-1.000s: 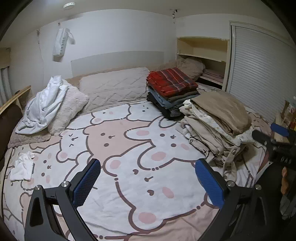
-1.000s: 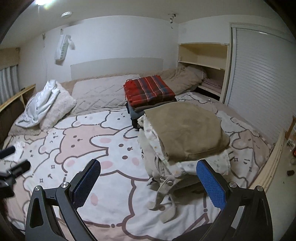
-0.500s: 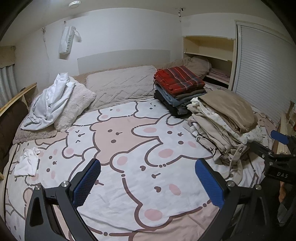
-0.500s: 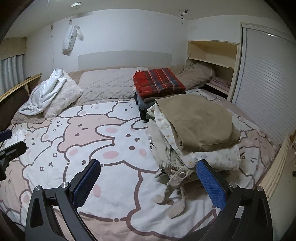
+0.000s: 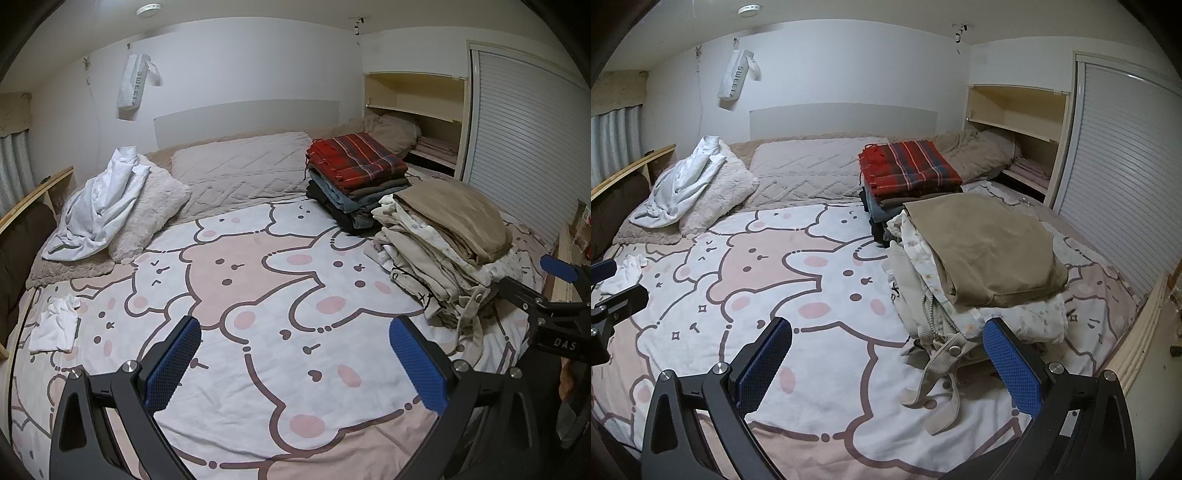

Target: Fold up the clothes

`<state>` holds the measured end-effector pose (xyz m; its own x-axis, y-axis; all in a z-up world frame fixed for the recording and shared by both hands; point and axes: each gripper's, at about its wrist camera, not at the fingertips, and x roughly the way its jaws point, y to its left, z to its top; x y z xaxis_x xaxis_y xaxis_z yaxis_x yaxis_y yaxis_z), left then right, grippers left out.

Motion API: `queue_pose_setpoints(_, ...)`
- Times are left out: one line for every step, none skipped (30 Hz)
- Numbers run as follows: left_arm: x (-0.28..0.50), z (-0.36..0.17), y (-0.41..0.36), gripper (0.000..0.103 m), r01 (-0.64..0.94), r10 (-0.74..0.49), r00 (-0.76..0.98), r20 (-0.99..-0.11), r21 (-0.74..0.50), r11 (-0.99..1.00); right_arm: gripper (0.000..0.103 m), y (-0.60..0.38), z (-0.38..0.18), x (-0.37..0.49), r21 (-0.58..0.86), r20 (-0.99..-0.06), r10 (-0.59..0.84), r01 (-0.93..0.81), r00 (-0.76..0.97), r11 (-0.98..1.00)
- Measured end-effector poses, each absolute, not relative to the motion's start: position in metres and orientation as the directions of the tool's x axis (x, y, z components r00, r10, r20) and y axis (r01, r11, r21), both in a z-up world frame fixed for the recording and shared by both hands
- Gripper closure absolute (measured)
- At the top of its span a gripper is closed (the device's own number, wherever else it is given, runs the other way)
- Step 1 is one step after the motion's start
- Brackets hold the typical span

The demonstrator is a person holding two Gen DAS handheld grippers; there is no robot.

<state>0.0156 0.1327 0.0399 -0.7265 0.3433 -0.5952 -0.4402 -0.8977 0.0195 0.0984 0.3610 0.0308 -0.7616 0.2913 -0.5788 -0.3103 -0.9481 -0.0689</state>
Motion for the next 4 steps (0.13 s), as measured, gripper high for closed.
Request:
queue_pose_setpoints(0.0164,0.0403,0.1329,0.001,-0.442,0.345,-0.727,-0.593,0.021,-0.897,0.000,0.3609,0.0307,0.0984,-0.070,-0.580,0.292,-0.311,-0.760,-0.948)
queue_pose_setpoints(0.0171,0.0408,0.1330,0.001,-0.444,0.346,-0.728,-0.592,0.022,-0.896,0.000,0.3608,0.0307,0.0984,-0.072,-0.581,0.293,-0.311,-0.759,-0.948)
queue_pose_setpoints(0.0175,0.0411,0.1328,0.001,-0.444,0.346,-0.729,-0.591,0.024,-0.896,0.000,0.3608,0.0308,0.0983,-0.072,-0.581,0.294,-0.312,-0.759,-0.947)
queue_pose_setpoints(0.0178,0.0415,0.1325,0.001,-0.444,0.345,-0.730,-0.590,0.025,-0.896,0.000,0.3608,0.0310,0.0984,-0.071,-0.581,0.295,-0.313,-0.759,-0.947)
